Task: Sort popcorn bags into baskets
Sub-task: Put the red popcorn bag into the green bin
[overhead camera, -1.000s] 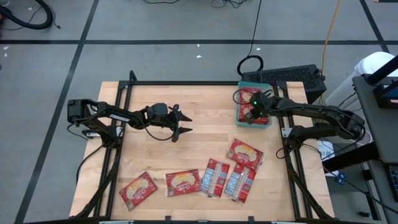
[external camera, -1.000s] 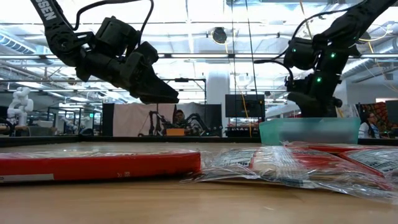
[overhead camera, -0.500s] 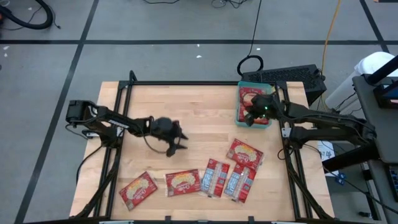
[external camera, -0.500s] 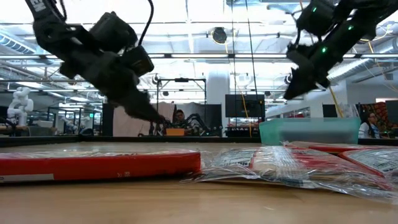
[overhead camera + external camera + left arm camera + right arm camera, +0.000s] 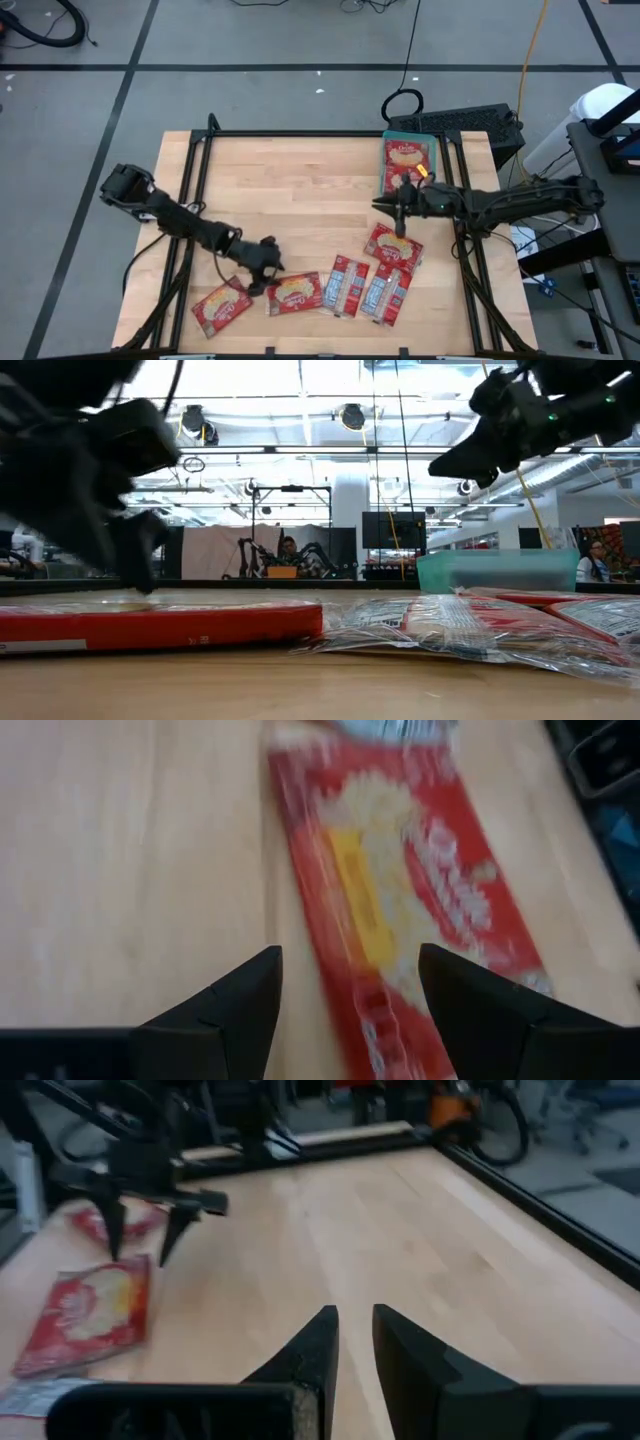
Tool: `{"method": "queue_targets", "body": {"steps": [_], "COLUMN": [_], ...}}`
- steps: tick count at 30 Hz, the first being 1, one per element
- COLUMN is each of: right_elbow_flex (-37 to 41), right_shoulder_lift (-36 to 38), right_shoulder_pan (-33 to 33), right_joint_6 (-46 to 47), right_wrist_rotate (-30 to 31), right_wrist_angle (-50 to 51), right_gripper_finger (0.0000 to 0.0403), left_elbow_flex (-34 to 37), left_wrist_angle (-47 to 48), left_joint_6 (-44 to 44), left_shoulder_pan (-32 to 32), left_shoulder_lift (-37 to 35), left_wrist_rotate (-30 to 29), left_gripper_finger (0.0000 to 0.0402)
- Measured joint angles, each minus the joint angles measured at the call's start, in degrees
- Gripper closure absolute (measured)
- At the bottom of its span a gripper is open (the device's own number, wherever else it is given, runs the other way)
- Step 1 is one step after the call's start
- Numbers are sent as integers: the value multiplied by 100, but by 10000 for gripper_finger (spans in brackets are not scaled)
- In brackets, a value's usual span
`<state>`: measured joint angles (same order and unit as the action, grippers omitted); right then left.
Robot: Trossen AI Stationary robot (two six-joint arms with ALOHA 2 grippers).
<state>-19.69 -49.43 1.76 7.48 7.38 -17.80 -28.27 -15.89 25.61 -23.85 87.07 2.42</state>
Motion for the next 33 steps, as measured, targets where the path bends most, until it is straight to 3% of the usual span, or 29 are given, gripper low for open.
{"method": "queue_targets", "body": {"steps": [5,10,17,28,30,33], "right_elbow_flex": [361,425,425,425,425,425], "right_shoulder_lift": [0,0,2,2,2,2], "right_shoulder_pan": [-194,-231,-231,-231,-231,-231], "right_joint_6": [-46,-61,-331,-522,-541,-567], "right_wrist_rotate": [28,24,13,9,9,9], "right_wrist_angle": [-537,-580,-714,-821,-828,-867], "right_gripper_finger": [343,344,344,344,344,344], "left_elbow_flex": [0,0,-1,-11,-11,-11], "left_wrist_angle": [523,316,378,5,-173,-228], "left_joint_6": [787,1311,1516,1237,989,606], "left_shoulder_pan": [-460,-848,-1092,-1072,-1079,-1059], "left_shoulder_lift": [0,0,2,482,542,557], "left_wrist_rotate": [-566,-569,-1365,-1357,-1343,-1310], "left_gripper_finger": [162,162,163,165,181,248]}}
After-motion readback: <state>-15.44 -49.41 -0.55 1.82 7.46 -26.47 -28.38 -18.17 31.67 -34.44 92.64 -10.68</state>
